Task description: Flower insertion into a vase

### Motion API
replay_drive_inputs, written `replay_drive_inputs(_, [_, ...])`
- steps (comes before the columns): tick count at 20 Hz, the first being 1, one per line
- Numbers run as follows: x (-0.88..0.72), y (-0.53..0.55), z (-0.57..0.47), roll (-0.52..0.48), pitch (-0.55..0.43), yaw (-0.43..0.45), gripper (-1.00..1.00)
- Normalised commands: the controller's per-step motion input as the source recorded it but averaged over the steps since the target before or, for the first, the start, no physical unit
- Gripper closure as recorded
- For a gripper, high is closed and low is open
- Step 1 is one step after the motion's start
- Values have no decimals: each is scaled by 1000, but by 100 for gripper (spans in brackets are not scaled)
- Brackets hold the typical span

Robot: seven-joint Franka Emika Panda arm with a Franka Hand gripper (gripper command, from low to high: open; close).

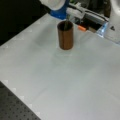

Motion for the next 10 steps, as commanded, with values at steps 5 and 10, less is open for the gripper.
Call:
replay_drive_inputs(5, [210, 112, -104, -37, 3, -119, 100])
replay_drive_inputs(10, [185, 105, -87, -27, 14, -114, 100])
